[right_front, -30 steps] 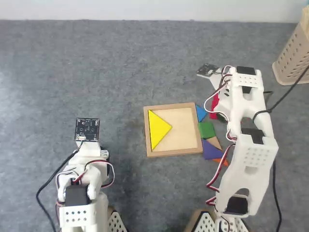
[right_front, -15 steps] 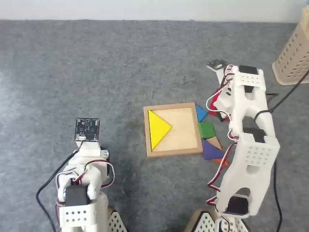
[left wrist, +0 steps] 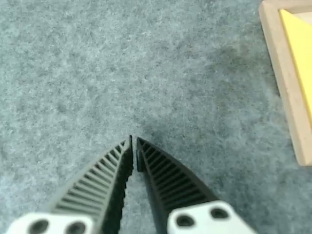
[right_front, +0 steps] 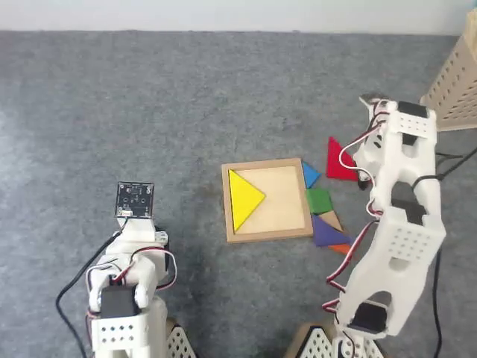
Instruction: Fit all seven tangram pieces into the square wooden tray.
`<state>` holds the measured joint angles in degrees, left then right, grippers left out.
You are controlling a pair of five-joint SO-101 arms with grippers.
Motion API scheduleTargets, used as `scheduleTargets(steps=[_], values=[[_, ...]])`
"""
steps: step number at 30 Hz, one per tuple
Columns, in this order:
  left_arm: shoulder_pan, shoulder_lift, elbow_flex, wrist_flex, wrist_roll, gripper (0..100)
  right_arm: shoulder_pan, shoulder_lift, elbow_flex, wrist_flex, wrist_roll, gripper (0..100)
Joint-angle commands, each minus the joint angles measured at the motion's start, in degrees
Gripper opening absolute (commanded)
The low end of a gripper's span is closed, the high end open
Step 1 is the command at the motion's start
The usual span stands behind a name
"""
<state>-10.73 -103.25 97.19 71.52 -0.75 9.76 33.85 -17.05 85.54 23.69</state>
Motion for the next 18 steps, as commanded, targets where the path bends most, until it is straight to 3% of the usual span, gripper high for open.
scheduleTargets(steps=[1,4,10,18], values=[[0.18,-0.88,-0.66,0.09,0.44,1,-3.74,-7.87,-1.93,1.45,5.01,21.0],[0.18,-0.88,-0.66,0.09,0.44,1,-7.16,-11.03,-0.09,1.01,10.81,22.8],[0.18,-0.88,-0.66,0.09,0.44,1,-12.62,-15.16,8.70,-3.03,18.90,36.8],[0.18,-0.88,-0.66,0.09,0.44,1,-13.93,-15.08,17.67,-13.41,27.34,36.9]])
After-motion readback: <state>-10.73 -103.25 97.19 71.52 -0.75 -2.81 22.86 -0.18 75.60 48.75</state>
